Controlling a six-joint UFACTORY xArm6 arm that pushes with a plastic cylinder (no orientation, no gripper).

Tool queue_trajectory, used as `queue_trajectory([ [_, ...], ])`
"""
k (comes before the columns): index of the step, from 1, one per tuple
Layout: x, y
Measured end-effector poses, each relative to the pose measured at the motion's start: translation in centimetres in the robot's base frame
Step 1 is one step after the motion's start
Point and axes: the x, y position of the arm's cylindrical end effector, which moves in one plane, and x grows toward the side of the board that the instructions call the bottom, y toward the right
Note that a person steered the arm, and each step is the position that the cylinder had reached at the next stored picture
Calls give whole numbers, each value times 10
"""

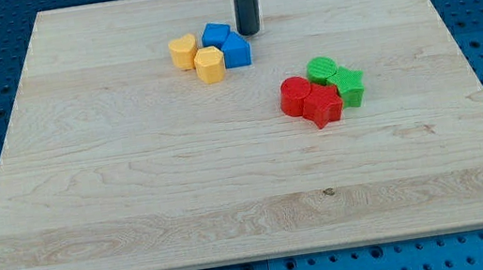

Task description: Slightly push the blue cube to the left

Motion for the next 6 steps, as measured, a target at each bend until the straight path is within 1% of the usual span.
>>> queue_trajectory([
  [1, -1, -10],
  [3, 20, -17],
  [4, 23, -18],
  [5, 25, 0],
  [6, 52, 28],
])
